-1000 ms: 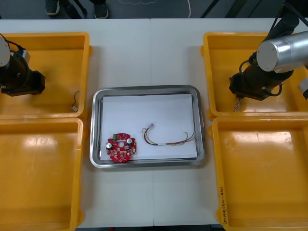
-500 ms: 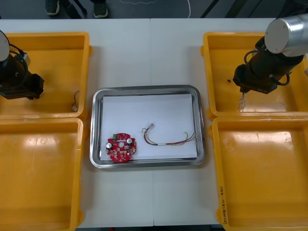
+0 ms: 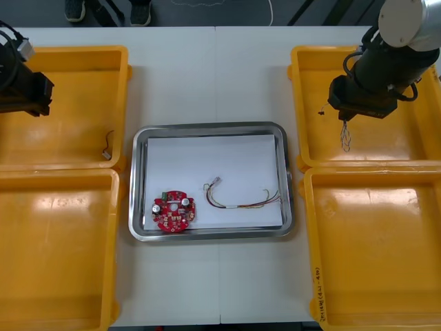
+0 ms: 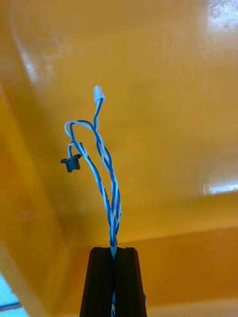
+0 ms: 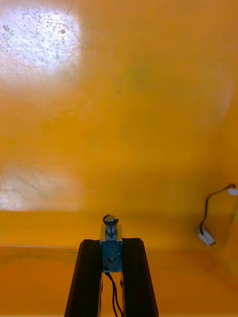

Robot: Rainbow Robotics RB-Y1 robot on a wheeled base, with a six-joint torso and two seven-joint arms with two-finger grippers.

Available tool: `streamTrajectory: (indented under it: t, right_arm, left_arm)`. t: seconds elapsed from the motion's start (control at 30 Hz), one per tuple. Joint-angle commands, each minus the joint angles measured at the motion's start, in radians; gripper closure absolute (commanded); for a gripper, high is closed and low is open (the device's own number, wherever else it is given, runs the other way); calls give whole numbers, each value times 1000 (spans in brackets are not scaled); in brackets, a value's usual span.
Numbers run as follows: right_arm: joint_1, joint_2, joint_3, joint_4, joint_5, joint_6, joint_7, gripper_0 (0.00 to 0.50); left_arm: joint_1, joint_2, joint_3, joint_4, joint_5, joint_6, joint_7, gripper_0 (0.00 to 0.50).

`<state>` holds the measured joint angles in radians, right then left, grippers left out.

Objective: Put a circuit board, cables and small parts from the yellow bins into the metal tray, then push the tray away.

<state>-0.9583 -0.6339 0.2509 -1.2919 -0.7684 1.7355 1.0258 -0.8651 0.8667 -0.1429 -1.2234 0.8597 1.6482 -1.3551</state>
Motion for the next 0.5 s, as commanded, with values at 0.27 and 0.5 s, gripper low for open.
streamTrajectory:
  t: [0.27,0.5]
  right_arm:
    - [-51,-18,-25,-165,-57,151,26,500]
    - [-42,-15,-21,-224,-72,184,25,500]
  left_arm:
    - [-37,72,37,-263,38,199,240,500]
    - [-37,25,37,-389,61,272,341,500]
